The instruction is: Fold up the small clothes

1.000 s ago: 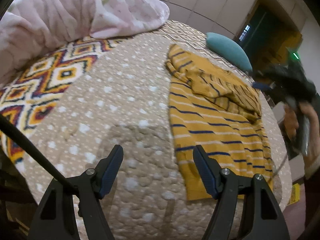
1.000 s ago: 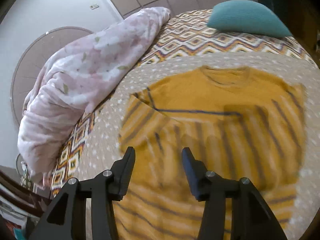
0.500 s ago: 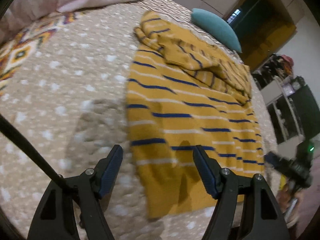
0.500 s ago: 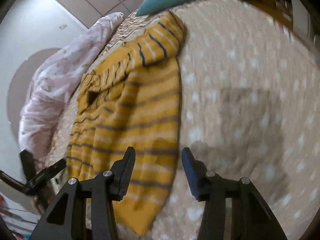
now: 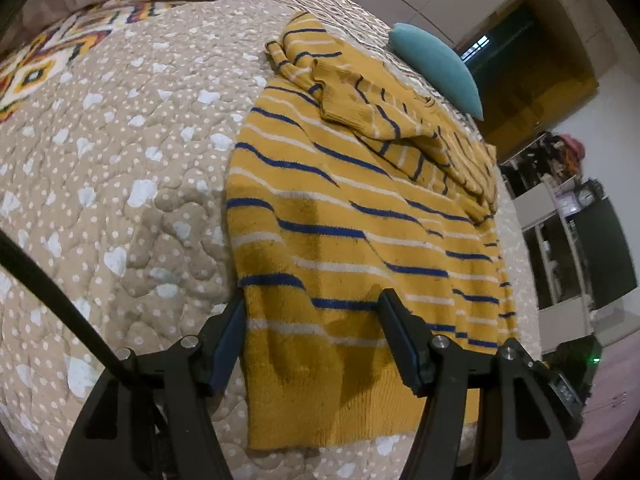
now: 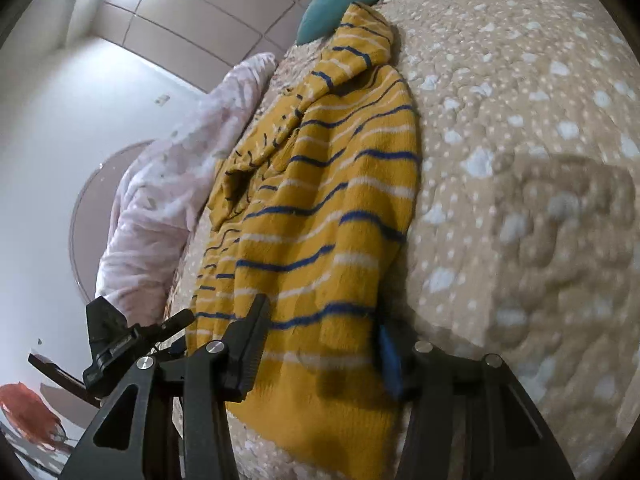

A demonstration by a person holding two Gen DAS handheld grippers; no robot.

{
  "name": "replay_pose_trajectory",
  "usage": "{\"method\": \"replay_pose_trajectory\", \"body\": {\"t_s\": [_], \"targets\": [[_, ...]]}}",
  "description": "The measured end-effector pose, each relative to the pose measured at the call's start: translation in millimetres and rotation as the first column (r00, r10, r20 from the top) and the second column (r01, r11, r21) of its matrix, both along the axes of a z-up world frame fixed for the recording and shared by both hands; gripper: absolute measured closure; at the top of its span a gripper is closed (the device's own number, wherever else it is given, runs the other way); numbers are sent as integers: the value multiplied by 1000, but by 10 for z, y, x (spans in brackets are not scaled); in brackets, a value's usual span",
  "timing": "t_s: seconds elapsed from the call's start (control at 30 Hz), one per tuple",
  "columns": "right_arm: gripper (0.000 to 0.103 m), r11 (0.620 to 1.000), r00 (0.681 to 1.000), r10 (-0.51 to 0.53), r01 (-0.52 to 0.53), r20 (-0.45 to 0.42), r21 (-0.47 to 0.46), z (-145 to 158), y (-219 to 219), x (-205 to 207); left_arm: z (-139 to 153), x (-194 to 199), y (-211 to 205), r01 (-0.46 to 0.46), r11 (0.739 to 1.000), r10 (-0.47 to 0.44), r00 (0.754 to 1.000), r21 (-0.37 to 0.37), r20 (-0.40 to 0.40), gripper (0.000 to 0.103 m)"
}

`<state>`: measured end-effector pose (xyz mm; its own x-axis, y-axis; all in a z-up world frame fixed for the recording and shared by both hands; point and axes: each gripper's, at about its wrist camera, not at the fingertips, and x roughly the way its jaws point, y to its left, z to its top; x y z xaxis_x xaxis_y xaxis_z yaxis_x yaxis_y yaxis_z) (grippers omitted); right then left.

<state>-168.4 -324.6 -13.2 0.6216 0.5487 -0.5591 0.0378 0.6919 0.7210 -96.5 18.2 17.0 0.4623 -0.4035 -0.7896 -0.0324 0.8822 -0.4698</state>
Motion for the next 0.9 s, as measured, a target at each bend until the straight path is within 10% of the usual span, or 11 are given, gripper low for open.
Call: {"method": "replay_pose_trajectory", "body": {"t_s": [0.1, 0.47, 0.9], "targets": [[86, 1000, 999, 13, -13, -49, -3, -38, 24, 88, 29, 32, -48, -25, 991, 28, 999, 133, -22, 95], [94, 993, 993, 111, -110, -41, 38, 155, -18, -483, 535, -747, 372, -71, 997, 69, 996, 25, 60, 97], [94, 989, 988, 147, -148, -34, -6, 261, 28, -617, 641, -755, 439, -82, 987, 65, 990, 135, 127, 103]]}}
